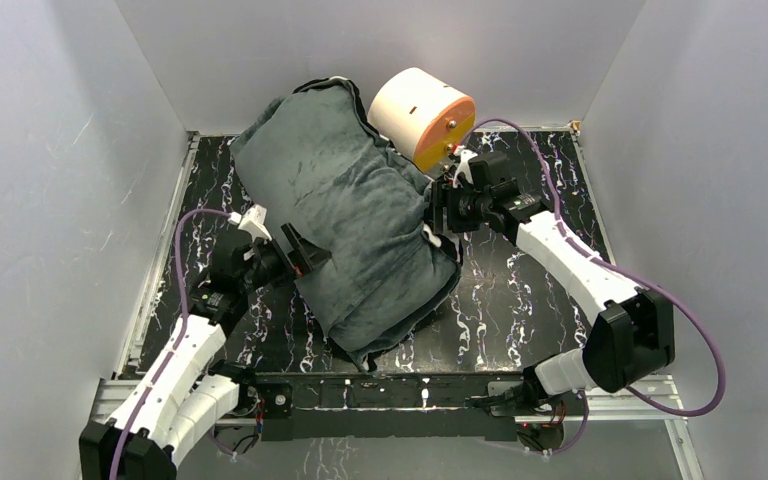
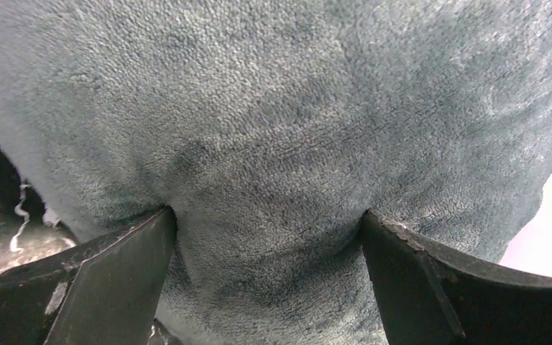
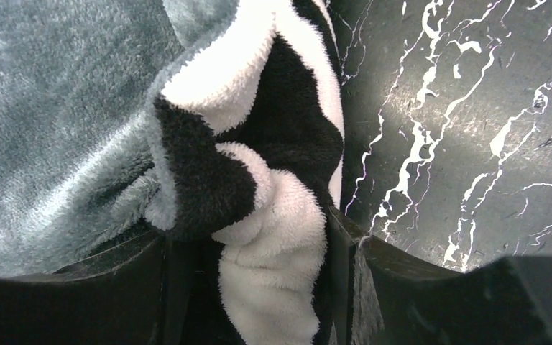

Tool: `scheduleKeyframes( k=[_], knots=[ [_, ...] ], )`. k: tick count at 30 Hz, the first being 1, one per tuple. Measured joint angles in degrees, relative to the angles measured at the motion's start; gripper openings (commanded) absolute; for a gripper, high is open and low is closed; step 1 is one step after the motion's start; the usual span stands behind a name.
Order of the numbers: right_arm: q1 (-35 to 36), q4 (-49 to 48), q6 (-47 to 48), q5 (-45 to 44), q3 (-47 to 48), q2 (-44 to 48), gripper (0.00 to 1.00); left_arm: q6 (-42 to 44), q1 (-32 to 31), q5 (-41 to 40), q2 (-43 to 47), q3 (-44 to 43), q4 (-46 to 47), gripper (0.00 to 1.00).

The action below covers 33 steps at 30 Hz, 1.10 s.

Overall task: Remove the pillowcase from the pillow
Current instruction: Turn over the pillow at the center of the board.

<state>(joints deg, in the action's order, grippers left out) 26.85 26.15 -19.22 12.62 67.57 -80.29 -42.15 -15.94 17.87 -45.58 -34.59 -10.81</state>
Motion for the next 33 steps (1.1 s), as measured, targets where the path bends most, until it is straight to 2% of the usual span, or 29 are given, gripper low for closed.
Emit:
scheduleKeyframes(
  k=[2, 3, 4, 5, 6, 10, 14, 21, 22, 24, 26, 28, 30, 33],
  knots=[
    [0.0, 0.5, 0.2, 0.7, 0.0, -0.2, 0.71, -2.3, 0.1, 2.1, -0.8, 2.9, 5.0, 0.64],
    [-0.1, 0.6, 0.3, 0.9, 0.0, -0.5, 0.71, -3.3, 0.1, 3.1, -1.4, 3.7, 7.1, 0.38],
    [-0.1, 0.8, 0.5, 1.1, 0.0, -0.9, 0.71, -4.0, 0.2, 4.3, -2.2, 4.4, 9.4, 0.2],
    [-0.2, 1.0, 0.7, 1.2, 0.0, -1.3, 0.71, -4.7, 0.2, 5.2, -3.0, 4.9, 11.1, 0.07],
    [-0.2, 1.1, 0.9, 1.2, 0.0, -1.7, 0.7, -5.0, 0.2, 5.9, -3.7, 5.3, 12.6, 0.0],
    [-0.2, 1.9, 1.3, 1.3, 0.5, -3.7, 0.69, -5.3, 0.2, 6.9, -2.5, 6.8, 15.1, 0.0],
    [-0.2, 4.0, 1.6, 1.3, 3.1, -5.5, 0.7, -4.5, -0.8, 5.0, 1.1, 7.0, 13.3, 0.0],
    [-0.3, 7.1, 3.0, -1.0, 10.8, -12.1, 0.77, -2.8, -9.4, -2.1, 4.5, 3.4, 5.7, 0.0],
    [-0.3, 6.9, 3.0, -2.8, 11.5, -12.9, 0.78, -2.4, -10.6, -2.4, 4.3, 2.0, 4.2, 0.1],
    [-0.3, 6.7, 2.9, -7.1, 12.5, -13.4, 0.81, -1.2, -12.3, -2.7, 3.5, -0.9, 1.1, 0.46],
    [-0.4, 6.7, 2.9, -11.8, 13.0, -13.2, 0.87, 0.5, -13.5, -2.8, 2.3, -4.5, -2.1, 0.62],
    [-0.5, 6.5, 3.0, -17.6, 12.9, -11.9, 0.92, 2.4, -14.2, -2.8, 1.6, -7.5, -4.4, 0.72],
    [-0.6, 6.4, 3.2, -22.9, 12.2, -9.0, 0.95, 4.1, -14.7, -3.4, 0.5, -10.4, -6.3, 0.77],
    [-0.5, 5.2, 3.8, -29.0, 9.1, -0.5, 0.96, 6.3, -14.8, -4.2, -1.2, -13.4, -7.6, 0.83]
  ],
)
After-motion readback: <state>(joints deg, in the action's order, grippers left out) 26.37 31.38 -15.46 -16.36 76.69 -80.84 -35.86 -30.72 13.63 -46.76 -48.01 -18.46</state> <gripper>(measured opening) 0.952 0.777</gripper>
